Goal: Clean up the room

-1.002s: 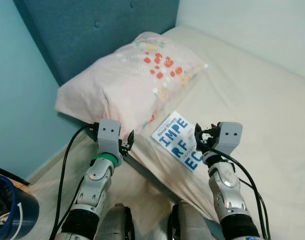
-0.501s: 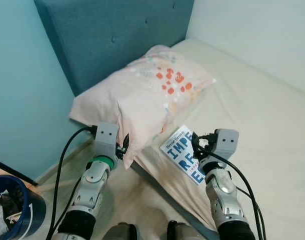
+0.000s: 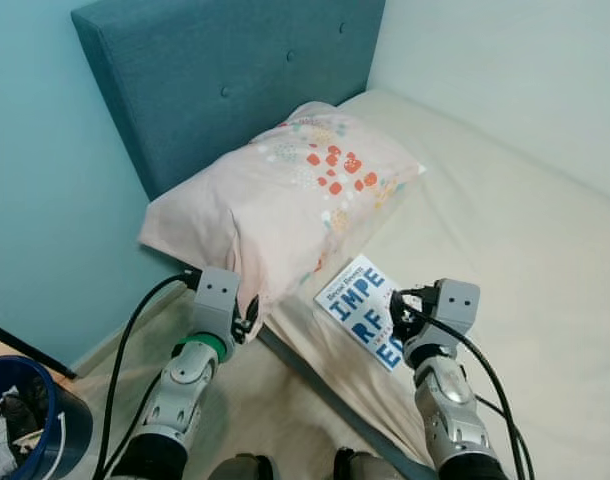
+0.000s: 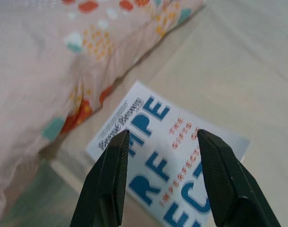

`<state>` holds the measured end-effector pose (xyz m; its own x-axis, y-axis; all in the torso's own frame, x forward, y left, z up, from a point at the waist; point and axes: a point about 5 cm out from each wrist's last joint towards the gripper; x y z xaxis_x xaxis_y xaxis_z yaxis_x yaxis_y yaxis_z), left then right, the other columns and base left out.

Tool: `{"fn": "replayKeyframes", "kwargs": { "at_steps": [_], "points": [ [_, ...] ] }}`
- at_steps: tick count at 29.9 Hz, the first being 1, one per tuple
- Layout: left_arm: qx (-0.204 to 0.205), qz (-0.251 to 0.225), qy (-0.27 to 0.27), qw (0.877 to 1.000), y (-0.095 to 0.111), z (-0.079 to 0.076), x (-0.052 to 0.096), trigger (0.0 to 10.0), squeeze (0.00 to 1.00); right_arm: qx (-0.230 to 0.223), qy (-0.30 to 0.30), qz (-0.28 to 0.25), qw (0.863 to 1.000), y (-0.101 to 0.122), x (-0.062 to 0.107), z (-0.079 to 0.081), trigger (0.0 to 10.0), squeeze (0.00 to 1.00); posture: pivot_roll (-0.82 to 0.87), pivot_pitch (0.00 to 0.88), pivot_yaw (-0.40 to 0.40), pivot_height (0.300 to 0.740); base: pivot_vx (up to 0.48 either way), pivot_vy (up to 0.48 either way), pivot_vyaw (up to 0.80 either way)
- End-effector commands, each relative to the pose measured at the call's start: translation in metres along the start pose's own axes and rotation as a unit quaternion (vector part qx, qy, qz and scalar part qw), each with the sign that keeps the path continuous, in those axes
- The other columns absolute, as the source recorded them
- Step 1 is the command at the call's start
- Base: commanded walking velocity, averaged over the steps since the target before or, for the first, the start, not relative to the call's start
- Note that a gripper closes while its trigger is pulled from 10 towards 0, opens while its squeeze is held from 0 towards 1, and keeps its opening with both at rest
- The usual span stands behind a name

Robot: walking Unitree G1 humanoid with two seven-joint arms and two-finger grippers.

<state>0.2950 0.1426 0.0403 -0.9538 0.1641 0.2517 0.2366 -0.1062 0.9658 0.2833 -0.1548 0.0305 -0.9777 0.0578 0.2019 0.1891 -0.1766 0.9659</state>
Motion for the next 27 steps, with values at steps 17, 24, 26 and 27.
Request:
{"fn": "replayKeyframes", "kwargs": {
  "at_steps": [17, 24, 26, 27],
  "points": [
    [-0.006, 0.024, -0.012, 1.000, -0.010, -0.005, -0.006, 10.0, 0.00, 0.020, -0.025, 0.033, 0.999, -0.020, 0.008, -0.017, 10.0, 0.00, 0.04, 0.031, 0.052, 0.735, 0.000, 0.000, 0.00],
    [0.001, 0.024, -0.006, 1.000, -0.008, -0.006, -0.009, 10.0, 0.00, 0.003, -0.049, 0.056, 0.997, -0.027, 0.009, -0.019, 10.0, 0.00, 0.01, 0.043, 0.082, 0.735, 0.000, 0.000, 0.00],
    [0.003, 0.029, -0.010, 1.000, -0.010, -0.008, -0.009, 10.0, 0.00, 0.006, -0.051, 0.058, 0.997, -0.028, 0.010, -0.019, 10.0, 0.00, 0.01, 0.052, 0.075, 0.735, 0.000, 0.000, 0.00],
    [0.001, 0.029, -0.014, 0.999, -0.011, -0.011, -0.008, 10.0, 0.00, 0.010, -0.052, 0.060, 0.997, -0.029, 0.012, -0.020, 10.0, 0.00, 0.01, 0.054, 0.071, 0.735, 0.000, 0.000, 0.00]
  ]
}}
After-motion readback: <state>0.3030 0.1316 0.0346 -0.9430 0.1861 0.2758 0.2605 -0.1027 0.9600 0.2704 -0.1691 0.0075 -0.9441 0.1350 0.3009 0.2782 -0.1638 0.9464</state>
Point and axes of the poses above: a point about 5 cm out from each wrist's last joint towards the gripper, its own x axis pointing back from the gripper into the wrist, its own y axis along the axis of the wrist's last joint, z = x × y, and after that the axes turned 1 degree about x, right-handed
